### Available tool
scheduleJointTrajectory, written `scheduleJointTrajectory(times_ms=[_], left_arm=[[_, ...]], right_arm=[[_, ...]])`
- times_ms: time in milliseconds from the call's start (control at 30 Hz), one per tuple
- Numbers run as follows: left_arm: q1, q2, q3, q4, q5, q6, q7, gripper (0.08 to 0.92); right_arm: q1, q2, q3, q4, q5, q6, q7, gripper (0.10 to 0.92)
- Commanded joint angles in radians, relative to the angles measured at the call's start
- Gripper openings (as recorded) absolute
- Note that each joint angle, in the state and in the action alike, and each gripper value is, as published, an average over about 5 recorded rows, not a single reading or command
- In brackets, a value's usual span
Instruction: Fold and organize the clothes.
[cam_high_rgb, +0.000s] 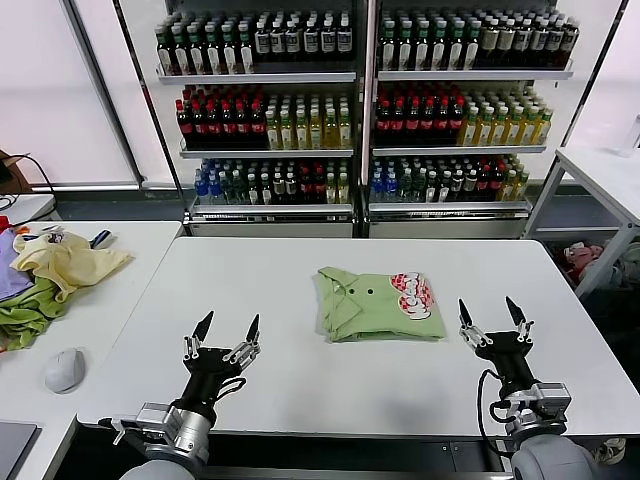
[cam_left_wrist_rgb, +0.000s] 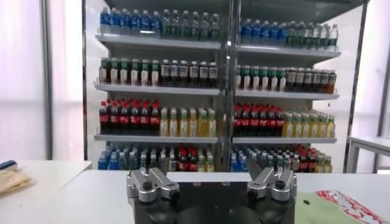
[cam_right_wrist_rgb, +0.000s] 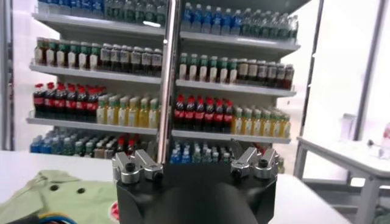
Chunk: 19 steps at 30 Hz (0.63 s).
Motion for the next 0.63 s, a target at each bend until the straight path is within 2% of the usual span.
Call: scheduleJointTrajectory(times_ms=[33,633], left_arm=[[0.010,-0.001,-0.001,-0.009,0.003,-0.002,0.015,0.823],[0.015,-0.005,-0.014,-0.034,-0.007,-0.009,0.043,0.823]], right_arm=[[-0.021,-0.001,0.012,0.020,-0.034,0.027,0.057,0.823],[-0.035,-0.008,0.011,0.042,-0.037,0.047,0.068,0.823]])
